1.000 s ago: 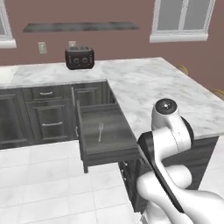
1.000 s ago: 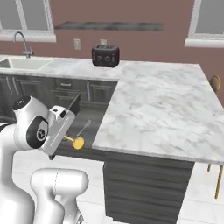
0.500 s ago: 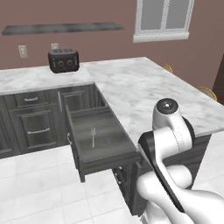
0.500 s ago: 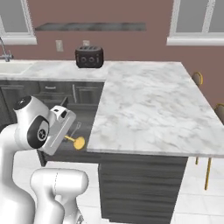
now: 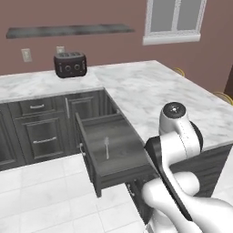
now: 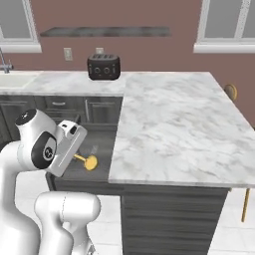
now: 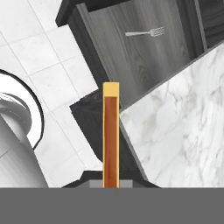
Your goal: Organize the utensils by type. Pick up the wooden spoons from the counter and place them in the open cabinet. Then pick up the metallic utensils from the counter and place them in the open drawer.
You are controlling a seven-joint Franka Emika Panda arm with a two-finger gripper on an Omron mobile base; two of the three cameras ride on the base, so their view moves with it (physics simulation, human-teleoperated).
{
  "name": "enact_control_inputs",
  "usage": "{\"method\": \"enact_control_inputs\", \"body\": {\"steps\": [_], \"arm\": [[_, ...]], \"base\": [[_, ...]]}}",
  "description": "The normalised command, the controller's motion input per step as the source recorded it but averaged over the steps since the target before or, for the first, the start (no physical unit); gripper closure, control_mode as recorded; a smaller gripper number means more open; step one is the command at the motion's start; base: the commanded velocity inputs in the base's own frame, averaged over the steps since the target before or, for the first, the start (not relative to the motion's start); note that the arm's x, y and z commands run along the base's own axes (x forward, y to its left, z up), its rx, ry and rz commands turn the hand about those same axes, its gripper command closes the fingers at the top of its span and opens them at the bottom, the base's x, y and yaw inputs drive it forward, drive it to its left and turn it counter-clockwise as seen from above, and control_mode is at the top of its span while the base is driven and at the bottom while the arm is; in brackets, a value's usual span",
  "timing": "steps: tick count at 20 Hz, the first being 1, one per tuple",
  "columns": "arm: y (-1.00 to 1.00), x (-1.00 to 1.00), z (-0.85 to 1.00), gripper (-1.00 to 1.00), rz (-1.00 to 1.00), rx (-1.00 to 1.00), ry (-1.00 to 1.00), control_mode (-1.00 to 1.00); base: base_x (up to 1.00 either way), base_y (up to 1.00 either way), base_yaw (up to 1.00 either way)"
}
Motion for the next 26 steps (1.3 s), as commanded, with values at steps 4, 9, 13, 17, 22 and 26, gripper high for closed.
{"method": "enact_control_inputs", "body": {"steps": [4, 9, 13, 17, 22, 26], "arm": [[0.0, 0.0, 0.0, 1.0, 0.0, 0.0, 0.0, 1.0], [0.0, 0.0, 0.0, 1.0, 0.0, 0.0, 0.0, 1.0], [0.0, 0.0, 0.0, 1.0, 0.0, 0.0, 0.0, 1.0], [0.0, 0.0, 0.0, 1.0, 0.0, 0.0, 0.0, 1.0], [0.0, 0.0, 0.0, 1.0, 0.0, 0.0, 0.0, 1.0], [0.15, 0.16, 0.0, 1.0, -0.01, -0.02, 0.0, -1.0]], "base": [[0.31, 0.42, -0.02], [0.29, 0.44, -0.03], [0.25, 0.39, -0.03], [0.28, 0.39, -0.03], [0.3, 0.36, -0.04], [0.14, 0.17, -0.02]]}}
